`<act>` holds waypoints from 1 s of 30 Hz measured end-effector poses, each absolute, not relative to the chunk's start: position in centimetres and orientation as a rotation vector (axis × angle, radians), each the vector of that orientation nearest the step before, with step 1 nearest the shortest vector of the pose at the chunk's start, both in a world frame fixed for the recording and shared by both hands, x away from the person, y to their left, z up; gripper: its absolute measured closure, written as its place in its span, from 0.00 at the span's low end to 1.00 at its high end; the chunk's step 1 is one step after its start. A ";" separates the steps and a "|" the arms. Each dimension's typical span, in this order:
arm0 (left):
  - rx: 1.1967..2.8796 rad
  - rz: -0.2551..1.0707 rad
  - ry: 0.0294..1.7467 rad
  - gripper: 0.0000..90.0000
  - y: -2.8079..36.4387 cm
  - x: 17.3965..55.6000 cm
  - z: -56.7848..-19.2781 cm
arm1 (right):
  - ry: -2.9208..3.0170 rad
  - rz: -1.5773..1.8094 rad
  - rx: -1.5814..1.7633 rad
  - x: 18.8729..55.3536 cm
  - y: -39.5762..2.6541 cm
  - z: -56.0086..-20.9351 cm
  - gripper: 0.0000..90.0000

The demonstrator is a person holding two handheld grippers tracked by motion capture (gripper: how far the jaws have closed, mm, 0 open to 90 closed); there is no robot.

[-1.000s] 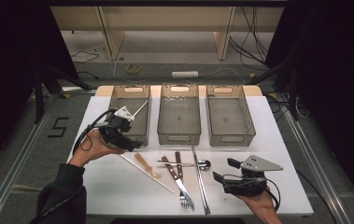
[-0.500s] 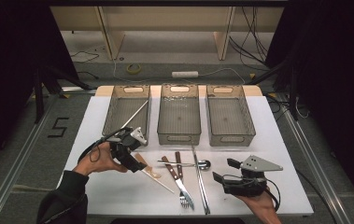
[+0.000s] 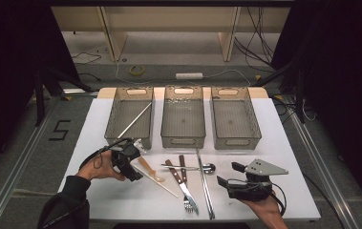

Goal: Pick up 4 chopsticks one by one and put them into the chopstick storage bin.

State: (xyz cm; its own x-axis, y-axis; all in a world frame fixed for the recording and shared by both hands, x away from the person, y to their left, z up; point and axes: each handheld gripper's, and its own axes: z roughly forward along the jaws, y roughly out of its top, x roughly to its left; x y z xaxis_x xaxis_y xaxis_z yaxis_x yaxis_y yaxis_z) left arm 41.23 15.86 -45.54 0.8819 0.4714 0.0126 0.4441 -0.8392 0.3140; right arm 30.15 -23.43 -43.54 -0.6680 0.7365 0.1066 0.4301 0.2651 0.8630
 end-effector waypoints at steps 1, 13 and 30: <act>2.749 0.130 0.693 0.22 15.8 41.3 -45.6 | 2.225 1.361 1.070 30.2 -23.4 -43.5 0.28; 2.799 0.114 0.664 0.24 15.5 41.8 -46.5 | 2.227 1.362 1.063 30.2 -23.4 -43.6 0.28; 2.930 0.059 0.605 0.48 14.8 40.9 -46.2 | 2.232 1.362 1.062 30.1 -23.4 -43.6 0.28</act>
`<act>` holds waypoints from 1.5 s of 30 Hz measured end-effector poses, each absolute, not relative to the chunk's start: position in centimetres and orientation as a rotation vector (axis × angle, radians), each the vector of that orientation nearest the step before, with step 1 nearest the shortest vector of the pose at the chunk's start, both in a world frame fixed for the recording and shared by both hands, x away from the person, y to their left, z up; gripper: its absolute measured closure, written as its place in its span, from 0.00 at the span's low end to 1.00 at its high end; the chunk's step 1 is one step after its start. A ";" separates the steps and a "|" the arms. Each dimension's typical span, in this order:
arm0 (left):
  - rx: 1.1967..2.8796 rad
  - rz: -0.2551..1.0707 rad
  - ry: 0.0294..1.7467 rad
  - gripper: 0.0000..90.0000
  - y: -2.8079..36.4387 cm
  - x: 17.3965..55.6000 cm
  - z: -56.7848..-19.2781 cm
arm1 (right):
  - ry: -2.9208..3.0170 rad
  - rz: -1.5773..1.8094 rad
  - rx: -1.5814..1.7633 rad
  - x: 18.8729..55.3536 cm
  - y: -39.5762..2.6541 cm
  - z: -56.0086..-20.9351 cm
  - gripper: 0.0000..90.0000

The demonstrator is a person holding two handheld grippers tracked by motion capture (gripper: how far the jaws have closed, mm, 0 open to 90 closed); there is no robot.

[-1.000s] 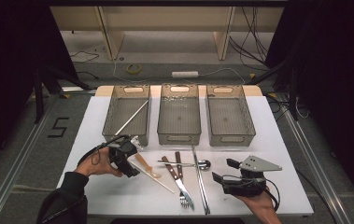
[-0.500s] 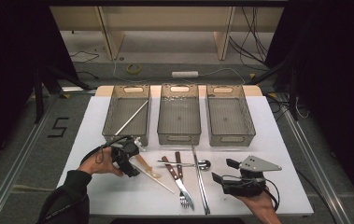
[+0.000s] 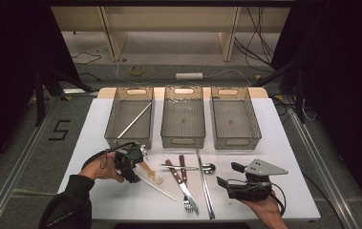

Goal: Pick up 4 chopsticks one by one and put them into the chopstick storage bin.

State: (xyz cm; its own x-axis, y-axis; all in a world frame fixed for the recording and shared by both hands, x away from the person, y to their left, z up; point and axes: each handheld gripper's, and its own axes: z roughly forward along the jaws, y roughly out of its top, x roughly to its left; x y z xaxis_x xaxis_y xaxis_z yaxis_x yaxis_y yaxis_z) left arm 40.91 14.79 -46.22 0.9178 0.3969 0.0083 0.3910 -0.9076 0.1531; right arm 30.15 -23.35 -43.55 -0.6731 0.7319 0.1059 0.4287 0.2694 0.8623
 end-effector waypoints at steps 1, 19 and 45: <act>2.944 0.060 0.597 0.50 14.7 40.9 -46.2 | 2.233 1.365 1.066 30.2 -23.4 -43.6 0.28; 3.000 0.037 0.450 0.78 14.8 39.3 -46.0 | 2.238 1.362 1.064 30.2 -23.4 -43.5 0.28; 3.052 0.036 0.233 0.93 15.1 36.9 -46.0 | 2.255 1.347 1.061 30.2 -23.2 -43.6 0.28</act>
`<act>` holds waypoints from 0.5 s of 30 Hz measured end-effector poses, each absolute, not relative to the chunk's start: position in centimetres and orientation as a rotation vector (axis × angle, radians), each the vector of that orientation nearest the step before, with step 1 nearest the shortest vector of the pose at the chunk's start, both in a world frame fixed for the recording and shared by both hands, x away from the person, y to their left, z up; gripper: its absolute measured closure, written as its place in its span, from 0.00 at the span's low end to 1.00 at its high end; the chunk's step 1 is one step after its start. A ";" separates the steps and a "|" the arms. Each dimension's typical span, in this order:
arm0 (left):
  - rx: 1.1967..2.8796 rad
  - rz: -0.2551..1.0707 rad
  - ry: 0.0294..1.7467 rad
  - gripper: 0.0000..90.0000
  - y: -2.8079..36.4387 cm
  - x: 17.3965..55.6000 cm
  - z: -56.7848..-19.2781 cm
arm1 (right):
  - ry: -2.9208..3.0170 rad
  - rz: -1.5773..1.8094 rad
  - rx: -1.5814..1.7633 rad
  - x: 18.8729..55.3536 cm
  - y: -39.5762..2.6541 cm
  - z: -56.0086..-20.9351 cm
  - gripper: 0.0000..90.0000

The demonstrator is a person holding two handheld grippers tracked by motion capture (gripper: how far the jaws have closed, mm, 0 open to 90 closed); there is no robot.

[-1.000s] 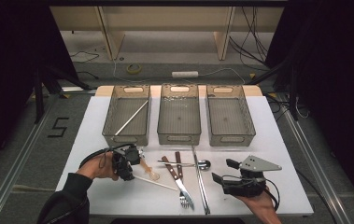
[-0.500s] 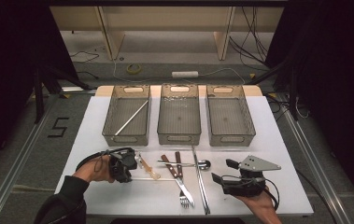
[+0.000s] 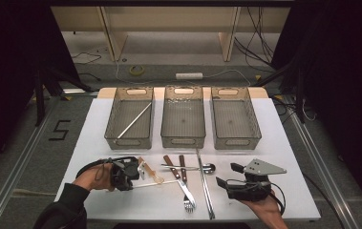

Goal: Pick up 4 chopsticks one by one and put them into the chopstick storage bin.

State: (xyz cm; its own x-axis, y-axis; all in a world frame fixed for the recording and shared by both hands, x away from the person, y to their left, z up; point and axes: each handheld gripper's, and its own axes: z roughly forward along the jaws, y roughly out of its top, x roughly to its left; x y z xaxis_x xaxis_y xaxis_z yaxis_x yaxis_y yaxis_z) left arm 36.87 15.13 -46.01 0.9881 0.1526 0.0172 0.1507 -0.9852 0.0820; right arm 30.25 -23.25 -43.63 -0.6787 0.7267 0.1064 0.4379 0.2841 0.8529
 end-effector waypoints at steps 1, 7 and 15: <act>3.060 0.031 0.223 0.93 15.1 36.8 -46.0 | 2.254 1.348 1.059 30.3 -23.2 -43.6 0.28; 3.060 0.006 0.225 0.94 15.1 36.5 -46.0 | 2.255 1.348 1.058 30.3 -23.2 -43.6 0.28; 3.061 -0.040 0.237 0.94 15.6 36.3 -45.5 | 2.260 1.345 1.057 30.3 -23.2 -43.7 0.28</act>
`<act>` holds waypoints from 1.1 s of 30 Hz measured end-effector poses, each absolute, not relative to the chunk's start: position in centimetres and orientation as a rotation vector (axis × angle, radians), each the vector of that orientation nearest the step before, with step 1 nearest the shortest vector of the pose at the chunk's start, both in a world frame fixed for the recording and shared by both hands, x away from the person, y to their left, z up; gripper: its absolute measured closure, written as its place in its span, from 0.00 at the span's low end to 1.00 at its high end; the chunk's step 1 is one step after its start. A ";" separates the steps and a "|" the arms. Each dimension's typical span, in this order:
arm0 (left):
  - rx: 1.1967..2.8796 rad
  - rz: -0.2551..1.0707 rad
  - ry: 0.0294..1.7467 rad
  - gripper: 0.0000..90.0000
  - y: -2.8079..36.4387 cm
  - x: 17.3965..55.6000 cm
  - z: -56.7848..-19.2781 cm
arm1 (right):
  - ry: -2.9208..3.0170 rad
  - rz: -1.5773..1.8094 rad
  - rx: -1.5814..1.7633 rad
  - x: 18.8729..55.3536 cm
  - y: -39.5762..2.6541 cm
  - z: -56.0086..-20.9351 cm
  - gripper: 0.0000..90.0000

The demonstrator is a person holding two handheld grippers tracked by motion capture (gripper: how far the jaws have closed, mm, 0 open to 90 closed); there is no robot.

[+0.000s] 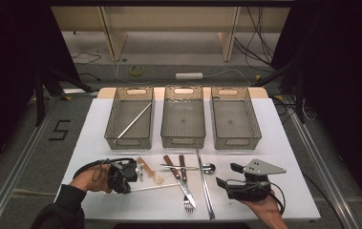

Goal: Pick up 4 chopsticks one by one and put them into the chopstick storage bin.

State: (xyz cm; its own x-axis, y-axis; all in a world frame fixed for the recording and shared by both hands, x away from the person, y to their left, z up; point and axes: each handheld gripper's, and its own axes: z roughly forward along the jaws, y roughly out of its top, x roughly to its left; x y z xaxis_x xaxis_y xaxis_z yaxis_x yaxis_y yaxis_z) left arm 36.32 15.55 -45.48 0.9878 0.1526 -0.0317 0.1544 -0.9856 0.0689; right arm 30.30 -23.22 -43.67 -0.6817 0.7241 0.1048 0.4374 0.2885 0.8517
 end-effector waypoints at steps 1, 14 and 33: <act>3.064 -0.045 0.232 0.94 15.6 36.3 -45.4 | 2.260 1.346 1.058 30.3 -23.2 -43.7 0.28; 2.974 -0.053 0.270 0.94 17.1 35.7 -43.6 | 2.256 1.344 1.066 30.3 -23.3 -43.7 0.28; 2.595 0.139 0.687 0.94 16.7 37.8 -40.6 | 2.256 1.348 1.068 30.4 -23.3 -43.7 0.28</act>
